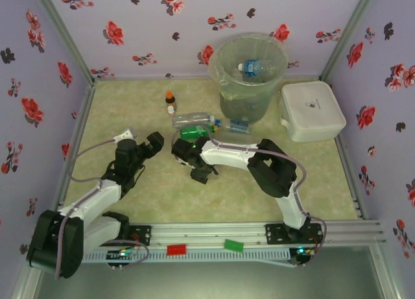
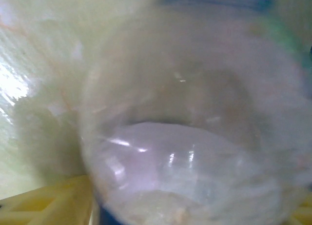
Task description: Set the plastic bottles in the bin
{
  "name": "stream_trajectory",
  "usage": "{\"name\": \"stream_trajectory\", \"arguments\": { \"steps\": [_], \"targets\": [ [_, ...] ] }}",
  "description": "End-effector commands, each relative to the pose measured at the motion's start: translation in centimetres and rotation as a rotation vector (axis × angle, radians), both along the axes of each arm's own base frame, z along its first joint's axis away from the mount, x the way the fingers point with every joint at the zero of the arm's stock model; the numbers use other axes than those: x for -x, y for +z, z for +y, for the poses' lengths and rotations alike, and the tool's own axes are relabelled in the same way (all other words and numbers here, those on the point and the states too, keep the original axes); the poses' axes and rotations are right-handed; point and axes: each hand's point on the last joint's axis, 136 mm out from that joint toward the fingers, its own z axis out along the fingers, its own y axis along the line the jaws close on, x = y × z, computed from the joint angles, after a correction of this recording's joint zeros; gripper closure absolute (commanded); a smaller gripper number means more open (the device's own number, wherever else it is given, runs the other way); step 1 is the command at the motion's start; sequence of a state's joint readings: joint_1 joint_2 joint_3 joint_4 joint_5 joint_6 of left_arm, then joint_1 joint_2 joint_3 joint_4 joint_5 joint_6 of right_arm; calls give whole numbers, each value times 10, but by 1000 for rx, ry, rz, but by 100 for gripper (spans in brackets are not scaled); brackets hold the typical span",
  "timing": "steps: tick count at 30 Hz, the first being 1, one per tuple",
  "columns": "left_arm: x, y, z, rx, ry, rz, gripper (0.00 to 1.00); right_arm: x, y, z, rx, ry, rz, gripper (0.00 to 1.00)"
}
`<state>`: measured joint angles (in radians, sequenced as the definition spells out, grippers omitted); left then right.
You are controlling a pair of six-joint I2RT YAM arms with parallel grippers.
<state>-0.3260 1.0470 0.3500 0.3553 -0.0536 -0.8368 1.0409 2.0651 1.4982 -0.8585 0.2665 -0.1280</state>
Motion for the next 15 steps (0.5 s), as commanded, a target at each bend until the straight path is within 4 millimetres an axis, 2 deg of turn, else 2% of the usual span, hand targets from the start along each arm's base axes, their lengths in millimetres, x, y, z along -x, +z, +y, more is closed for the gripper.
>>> {"name": "stream_trajectory", "arguments": {
  "steps": [1,5,8,15],
  "targets": [
    [-1,-2,8,-14,36,3,0,-2,0,-2,29,13,-11,37],
    [-1,-2,8,-14,37,2,0,-2,6,2,-5,17,-15,51],
    [-1,-2,8,-15,36,3,0,0,17,12,-84,17,-13,55],
    [-2,-1,8,-15,35,-4,0,-14,74,35,-368,-20,-66,58]
  ]
}}
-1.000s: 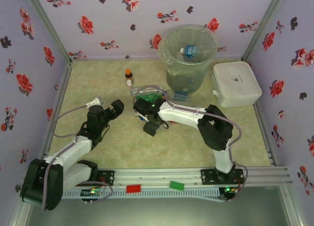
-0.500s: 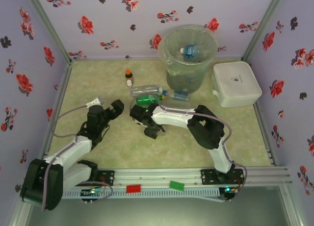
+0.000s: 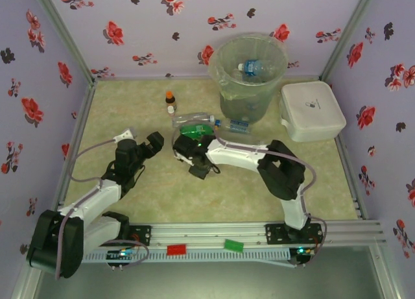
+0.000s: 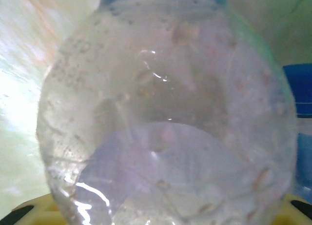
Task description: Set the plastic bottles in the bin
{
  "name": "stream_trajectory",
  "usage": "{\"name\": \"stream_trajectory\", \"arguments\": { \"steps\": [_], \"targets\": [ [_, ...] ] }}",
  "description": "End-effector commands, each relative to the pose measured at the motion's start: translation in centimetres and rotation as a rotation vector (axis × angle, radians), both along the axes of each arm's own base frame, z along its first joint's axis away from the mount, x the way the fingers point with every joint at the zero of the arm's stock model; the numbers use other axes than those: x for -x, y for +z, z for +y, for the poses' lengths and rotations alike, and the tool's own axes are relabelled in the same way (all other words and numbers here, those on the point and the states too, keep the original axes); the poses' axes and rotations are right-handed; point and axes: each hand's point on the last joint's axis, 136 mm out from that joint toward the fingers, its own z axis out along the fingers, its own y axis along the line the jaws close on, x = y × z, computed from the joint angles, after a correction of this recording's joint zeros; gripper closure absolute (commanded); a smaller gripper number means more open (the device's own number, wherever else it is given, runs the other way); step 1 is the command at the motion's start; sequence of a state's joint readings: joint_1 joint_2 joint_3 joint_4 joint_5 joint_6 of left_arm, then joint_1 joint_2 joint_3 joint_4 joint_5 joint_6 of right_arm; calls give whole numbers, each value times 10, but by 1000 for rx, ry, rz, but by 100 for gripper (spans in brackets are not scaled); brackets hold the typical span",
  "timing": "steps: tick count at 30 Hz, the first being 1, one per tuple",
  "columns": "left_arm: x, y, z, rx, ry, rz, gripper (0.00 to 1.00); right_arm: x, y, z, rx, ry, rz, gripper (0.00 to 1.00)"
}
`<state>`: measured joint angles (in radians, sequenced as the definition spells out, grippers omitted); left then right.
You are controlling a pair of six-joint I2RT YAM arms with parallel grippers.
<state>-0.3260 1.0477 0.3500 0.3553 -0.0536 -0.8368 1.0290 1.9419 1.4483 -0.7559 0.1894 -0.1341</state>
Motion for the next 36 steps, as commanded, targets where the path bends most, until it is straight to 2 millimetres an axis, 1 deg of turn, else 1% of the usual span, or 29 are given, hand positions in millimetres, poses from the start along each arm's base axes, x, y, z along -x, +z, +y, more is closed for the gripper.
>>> {"name": "stream_trajectory", "arguments": {
  "steps": [1,4,6,10,11,14,16,17,20,23,25,27,30,32,34,36],
  "targets": [
    [-2,0,8,-16,35,-8,0,-17,50,18,-230,-40,-48,59],
    [-2,1,8,-17,32,-10,0,-34,88,19,-375,-77,-98,60],
    [-3,1,6,-21,22,-14,0,-49,117,17,-475,-105,-149,60],
    [-5,4,-1,-21,-19,-23,0,-83,191,6,-682,-162,-290,61],
    [-6,5,-4,-20,-33,-24,0,-92,212,2,-731,-178,-332,61],
    [-9,6,-13,-15,-80,-23,0,-116,266,-19,-837,-227,-455,60],
    [-11,6,-19,-11,-109,-19,0,-132,294,-37,-868,-269,-549,59],
    [-11,5,-22,-9,-124,-16,0,-141,307,-47,-875,-292,-602,58],
    [-12,3,-29,-1,-156,-11,0,-166,332,-77,-853,-351,-723,57],
    [-13,2,-33,-1,-174,-11,0,-191,349,-109,-821,-424,-800,57],
    [-14,1,-36,-6,-185,-9,0,-209,353,-130,-806,-482,-820,57],
    [-14,1,-38,-11,-195,-9,0,-227,353,-153,-785,-548,-835,57],
    [-14,2,-40,-17,-203,-11,0,-254,347,-184,-733,-628,-847,57],
    [-14,1,-41,-21,-210,-8,0,-271,339,-202,-705,-681,-833,57],
    [-13,1,-42,-22,-214,-6,0,-285,329,-215,-683,-723,-805,57],
    [-13,0,-43,-24,-217,-1,0,-296,315,-224,-650,-756,-775,57]
  ]
}}
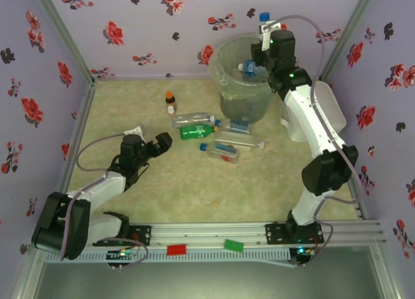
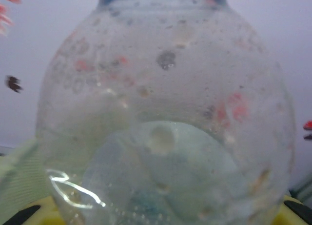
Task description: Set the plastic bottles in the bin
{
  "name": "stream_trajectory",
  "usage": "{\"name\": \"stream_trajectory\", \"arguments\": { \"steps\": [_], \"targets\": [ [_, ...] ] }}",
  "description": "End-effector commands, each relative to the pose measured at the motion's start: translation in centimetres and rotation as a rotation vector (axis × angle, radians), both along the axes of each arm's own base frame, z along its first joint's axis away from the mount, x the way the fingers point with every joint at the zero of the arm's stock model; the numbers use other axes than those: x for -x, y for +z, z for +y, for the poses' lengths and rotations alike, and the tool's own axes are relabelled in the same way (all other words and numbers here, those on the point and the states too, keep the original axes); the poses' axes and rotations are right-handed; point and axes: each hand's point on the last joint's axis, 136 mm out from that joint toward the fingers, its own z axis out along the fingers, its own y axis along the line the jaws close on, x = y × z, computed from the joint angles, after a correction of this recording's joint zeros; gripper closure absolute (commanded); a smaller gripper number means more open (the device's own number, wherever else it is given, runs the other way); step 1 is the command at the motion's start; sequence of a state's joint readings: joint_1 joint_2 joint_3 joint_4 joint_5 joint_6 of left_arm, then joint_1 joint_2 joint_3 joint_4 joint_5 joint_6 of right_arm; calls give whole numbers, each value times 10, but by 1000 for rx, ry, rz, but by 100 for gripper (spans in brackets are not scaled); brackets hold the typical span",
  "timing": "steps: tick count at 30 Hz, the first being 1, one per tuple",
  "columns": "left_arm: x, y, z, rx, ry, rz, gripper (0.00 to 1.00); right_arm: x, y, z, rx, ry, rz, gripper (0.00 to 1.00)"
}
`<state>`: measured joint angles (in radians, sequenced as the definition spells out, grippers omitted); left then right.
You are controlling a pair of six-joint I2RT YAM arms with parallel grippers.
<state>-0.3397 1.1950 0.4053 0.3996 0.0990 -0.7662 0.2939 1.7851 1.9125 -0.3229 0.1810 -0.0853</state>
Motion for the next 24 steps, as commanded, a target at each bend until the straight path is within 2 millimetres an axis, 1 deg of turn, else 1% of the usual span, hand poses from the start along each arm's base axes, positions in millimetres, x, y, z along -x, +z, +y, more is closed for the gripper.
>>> {"name": "stream_trajectory", "arguments": {
  "steps": [1,4,7,8,10,11,12,14,15,16,18,20,22,24],
  "targets": [
    [-5,14,-8,-8,-40,-46,0,-13,-25,-15,9,-57,101,56],
    [-3,13,-8,-17,-44,-40,0,-25,-46,-22,46,-89,159,56],
    [-2,12,-7,-27,-48,-33,0,-32,-61,-24,62,-98,202,53],
    [-1,13,-8,-28,-49,-34,0,-34,-63,-25,65,-104,208,52],
    [-1,13,-7,-32,-50,-33,0,-37,-69,-25,74,-110,227,48],
    [-1,13,-7,-32,-50,-33,0,-38,-69,-26,73,-115,230,44],
    [-1,14,-7,-33,-51,-34,0,-38,-69,-26,68,-120,231,38],
    [-1,13,-7,-35,-51,-33,0,-37,-62,-26,56,-124,218,27],
    [-1,13,-7,-36,-53,-32,0,-35,-57,-26,45,-125,209,19],
    [-1,13,-7,-37,-53,-31,0,-34,-51,-27,36,-125,197,12],
    [-1,13,-8,-38,-53,-31,0,-28,-36,-26,15,-121,168,1],
    [-2,13,-8,-37,-53,-29,0,-20,-20,-25,-4,-107,140,0],
    [-2,13,-9,-35,-53,-27,0,-6,-4,-19,-26,-76,103,0],
    [-3,14,-10,-32,-54,-32,0,7,6,-12,-45,-43,63,0]
  ]
}}
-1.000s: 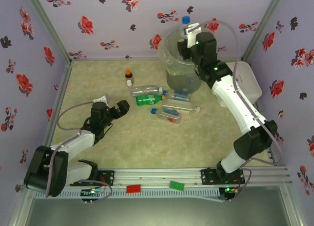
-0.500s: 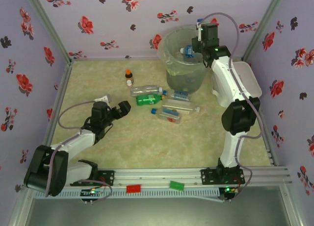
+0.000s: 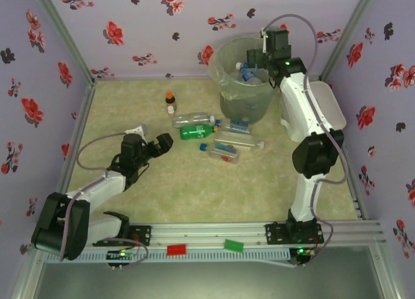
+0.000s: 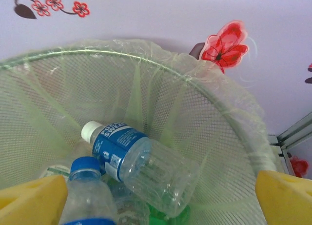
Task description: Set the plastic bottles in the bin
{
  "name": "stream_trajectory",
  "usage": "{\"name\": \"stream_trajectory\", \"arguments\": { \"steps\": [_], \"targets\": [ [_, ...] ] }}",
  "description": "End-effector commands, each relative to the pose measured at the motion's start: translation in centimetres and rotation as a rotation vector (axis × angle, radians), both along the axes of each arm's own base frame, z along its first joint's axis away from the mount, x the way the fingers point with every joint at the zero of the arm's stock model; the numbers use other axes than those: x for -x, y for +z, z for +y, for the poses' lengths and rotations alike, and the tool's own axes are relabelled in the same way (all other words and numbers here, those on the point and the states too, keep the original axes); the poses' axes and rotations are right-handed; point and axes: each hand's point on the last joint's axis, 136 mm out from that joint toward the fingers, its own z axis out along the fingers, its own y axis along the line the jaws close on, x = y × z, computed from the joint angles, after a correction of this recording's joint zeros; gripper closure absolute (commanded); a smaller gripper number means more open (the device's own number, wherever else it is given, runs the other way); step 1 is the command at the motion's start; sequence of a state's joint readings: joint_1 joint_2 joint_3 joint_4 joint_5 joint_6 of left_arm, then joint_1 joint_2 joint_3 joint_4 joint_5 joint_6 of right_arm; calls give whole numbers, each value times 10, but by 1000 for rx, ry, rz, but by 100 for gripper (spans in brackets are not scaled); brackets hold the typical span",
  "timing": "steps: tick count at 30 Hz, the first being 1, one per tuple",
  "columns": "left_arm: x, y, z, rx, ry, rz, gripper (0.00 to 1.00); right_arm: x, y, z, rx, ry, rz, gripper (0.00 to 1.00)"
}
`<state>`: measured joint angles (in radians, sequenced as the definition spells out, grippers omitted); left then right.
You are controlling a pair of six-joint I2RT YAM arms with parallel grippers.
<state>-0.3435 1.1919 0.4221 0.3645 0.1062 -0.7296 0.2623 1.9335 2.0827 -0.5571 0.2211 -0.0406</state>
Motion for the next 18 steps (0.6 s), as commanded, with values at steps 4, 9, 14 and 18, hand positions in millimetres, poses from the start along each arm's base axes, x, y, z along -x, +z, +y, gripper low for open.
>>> {"name": "stream_trajectory", "arguments": {
  "steps": [4,9,14,18],
  "targets": [
    [-5,13,-9,8,-29,-32,0,63,71,27,-132,111,-203,1],
    [-6,11,-12,8,-33,-23,0,114,62,66,-195,276,-224,0],
    [-12,12,-16,34,-23,-23,0,171,17,110,-236,463,-135,0],
    [-18,13,-18,55,-13,-26,0,210,-40,133,-294,522,-20,0]
  ]
}}
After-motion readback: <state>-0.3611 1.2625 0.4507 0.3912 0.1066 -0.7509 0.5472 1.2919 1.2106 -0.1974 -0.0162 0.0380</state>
